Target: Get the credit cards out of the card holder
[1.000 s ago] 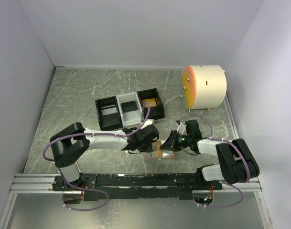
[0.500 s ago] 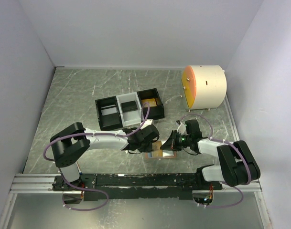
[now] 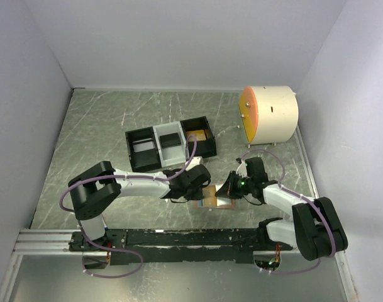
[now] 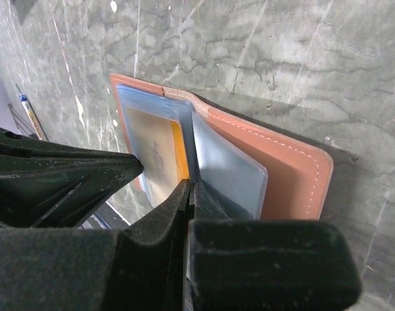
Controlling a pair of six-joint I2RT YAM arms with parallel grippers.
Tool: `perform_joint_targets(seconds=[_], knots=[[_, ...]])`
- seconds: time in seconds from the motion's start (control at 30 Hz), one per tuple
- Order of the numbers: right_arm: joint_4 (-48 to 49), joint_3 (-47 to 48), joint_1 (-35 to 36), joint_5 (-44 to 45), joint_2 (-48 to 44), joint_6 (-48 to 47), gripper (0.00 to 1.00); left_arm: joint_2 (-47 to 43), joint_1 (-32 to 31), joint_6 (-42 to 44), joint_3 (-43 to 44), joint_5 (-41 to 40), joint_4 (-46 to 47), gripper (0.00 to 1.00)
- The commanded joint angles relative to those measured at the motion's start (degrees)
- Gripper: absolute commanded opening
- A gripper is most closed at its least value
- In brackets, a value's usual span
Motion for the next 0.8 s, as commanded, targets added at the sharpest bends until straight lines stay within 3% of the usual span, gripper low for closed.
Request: perform_joint_targets(seconds=[0.0, 0.23, 0.4, 0.5, 0.77], knots=[[-2.5, 1.7, -0.8, 2.3, -0.9, -1.9, 0.0, 3.3, 0.1, 0.4, -2.6, -2.6, -7.4, 0.13], [-0.9, 1.5, -1.2, -0.2, -1.4, -1.9, 0.0, 1.8, 0.1, 0.8, -3.6, -2.8, -6.6, 0.13], [4.7, 0.2, -1.1, -8.2, 2.3, -2.2, 0.19, 0.8, 0.1, 3.7, -3.3, 0.6, -3.0, 0.15], [6.5, 0.0, -1.1, -11.0, 5.1, -3.0, 0.24, 0.0, 0.1, 4.5, -2.8, 1.9, -1.4, 0.16], [8.9, -0.4, -1.0, -12.0, 6.8, -2.1, 0.0, 0.9, 0.1, 5.2, -1.1, 1.6, -3.3, 0.13]])
